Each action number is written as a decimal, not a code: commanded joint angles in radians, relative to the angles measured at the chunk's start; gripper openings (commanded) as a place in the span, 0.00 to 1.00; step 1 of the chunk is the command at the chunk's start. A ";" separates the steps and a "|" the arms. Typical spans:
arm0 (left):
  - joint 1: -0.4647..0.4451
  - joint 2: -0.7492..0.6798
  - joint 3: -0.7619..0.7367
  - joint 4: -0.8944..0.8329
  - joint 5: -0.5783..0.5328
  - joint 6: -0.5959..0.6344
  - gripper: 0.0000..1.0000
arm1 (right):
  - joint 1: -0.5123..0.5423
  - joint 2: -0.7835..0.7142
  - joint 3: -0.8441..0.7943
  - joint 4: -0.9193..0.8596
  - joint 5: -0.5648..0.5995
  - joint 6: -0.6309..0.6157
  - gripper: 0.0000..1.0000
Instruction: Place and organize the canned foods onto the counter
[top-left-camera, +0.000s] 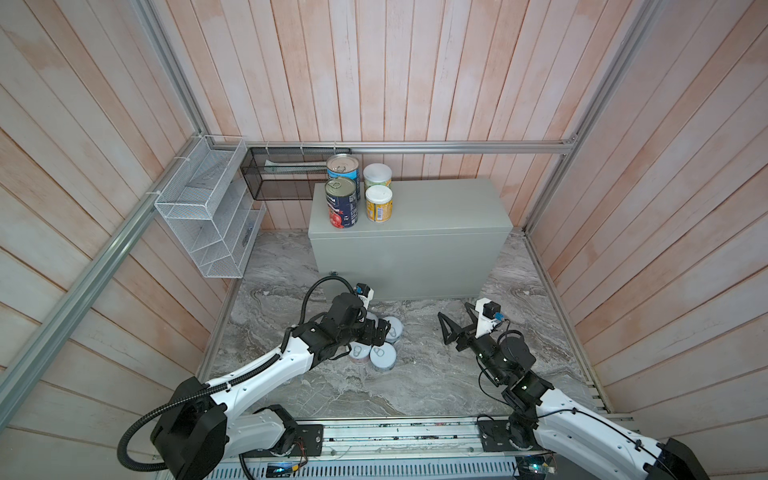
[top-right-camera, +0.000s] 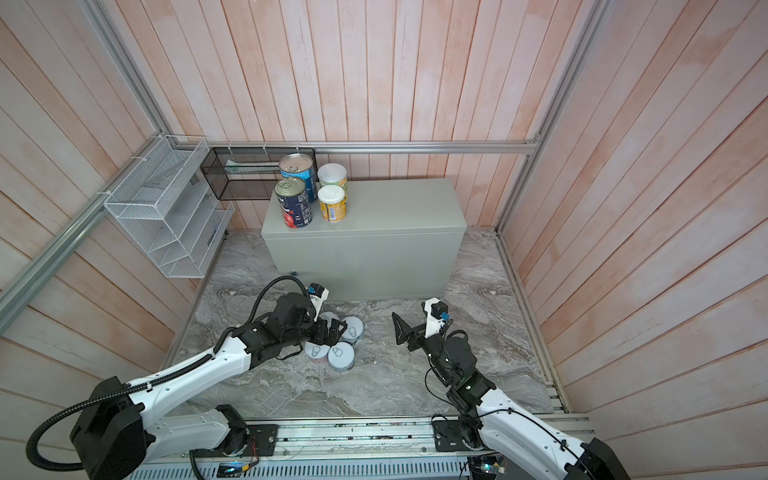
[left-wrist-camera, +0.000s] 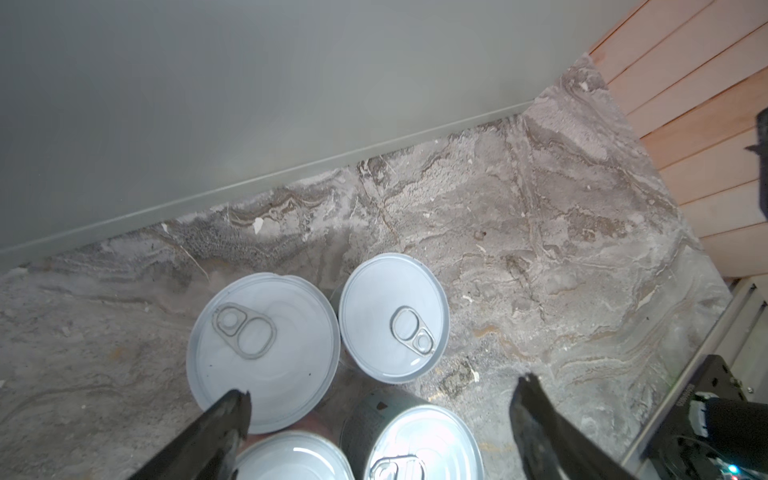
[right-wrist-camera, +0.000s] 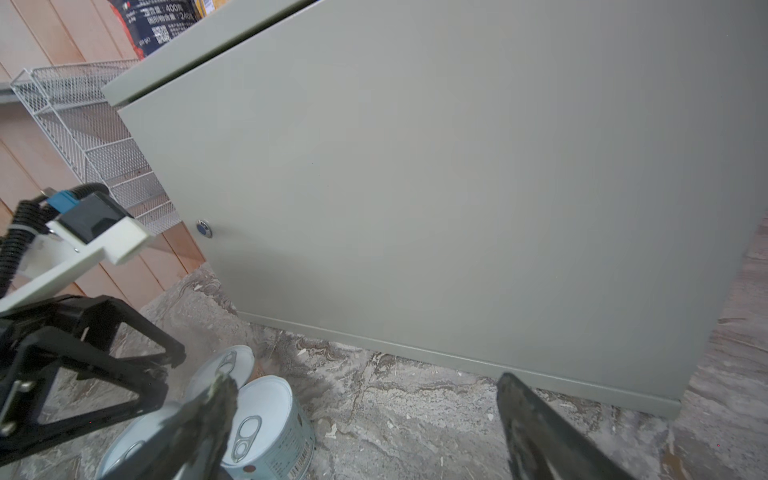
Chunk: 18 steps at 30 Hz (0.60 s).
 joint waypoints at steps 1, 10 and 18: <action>-0.006 0.032 0.034 0.004 0.066 -0.042 1.00 | -0.002 -0.041 -0.029 0.067 0.045 0.042 0.98; -0.015 0.123 0.102 0.016 0.122 -0.082 1.00 | -0.004 -0.071 -0.012 -0.040 0.005 0.020 0.98; -0.048 0.200 0.177 -0.031 0.136 -0.142 1.00 | -0.005 -0.175 -0.072 0.000 0.007 -0.096 0.98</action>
